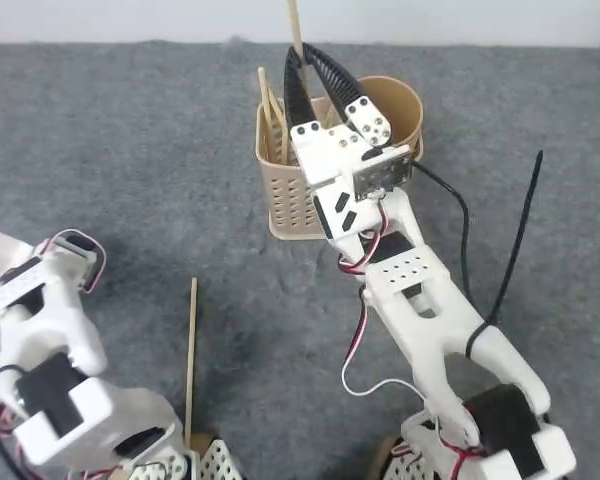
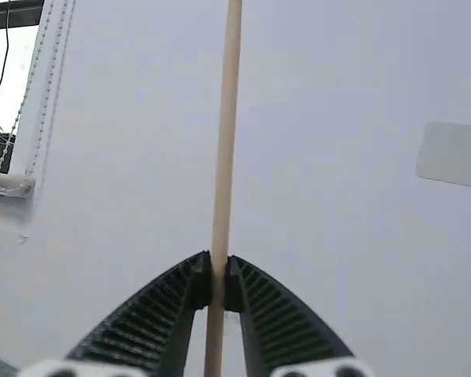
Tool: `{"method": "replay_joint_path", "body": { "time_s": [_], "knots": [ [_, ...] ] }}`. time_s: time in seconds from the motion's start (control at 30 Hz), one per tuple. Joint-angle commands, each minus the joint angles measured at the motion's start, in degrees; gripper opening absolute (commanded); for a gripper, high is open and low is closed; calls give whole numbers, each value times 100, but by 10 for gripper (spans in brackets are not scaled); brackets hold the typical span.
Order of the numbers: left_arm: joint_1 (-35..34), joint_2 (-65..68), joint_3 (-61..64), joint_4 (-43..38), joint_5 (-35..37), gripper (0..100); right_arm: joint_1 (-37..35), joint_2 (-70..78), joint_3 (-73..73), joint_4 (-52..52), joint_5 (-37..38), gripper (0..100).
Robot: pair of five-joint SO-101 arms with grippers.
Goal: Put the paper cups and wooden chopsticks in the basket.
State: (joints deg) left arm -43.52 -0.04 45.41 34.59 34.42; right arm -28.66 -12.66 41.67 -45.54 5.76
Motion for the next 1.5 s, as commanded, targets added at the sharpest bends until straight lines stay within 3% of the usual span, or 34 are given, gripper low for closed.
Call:
{"method": "replay_joint_path", "body": {
  "time_s": [0.0,0.07,0.17,0.5,0.73,0.87,1.0,1.13,1.47],
  "knots": [
    [62,-62,-207,35,35,264,84,-338,-352,664,-114,144],
    [62,-62,-207,35,35,264,84,-646,-352,1235,-325,209],
    [62,-62,-207,35,35,264,154,-1323,-352,2088,-976,223],
    [44,-62,-207,35,35,264,426,-4743,-343,6774,-2497,86],
    [44,-70,-224,193,9,264,470,-6589,-343,9798,-2497,29],
    [70,-88,-251,246,-281,261,910,-7284,-343,10730,-2488,30],
    [132,-475,75,149,-466,180,1429,-7802,-343,11495,-1969,30],
    [501,-1345,866,-299,-1108,105,1842,-8207,-343,12154,-1574,29],
    [1371,-4668,3231,-879,-1829,101,3266,-8901,-343,13701,-985,29]
  ]
}}
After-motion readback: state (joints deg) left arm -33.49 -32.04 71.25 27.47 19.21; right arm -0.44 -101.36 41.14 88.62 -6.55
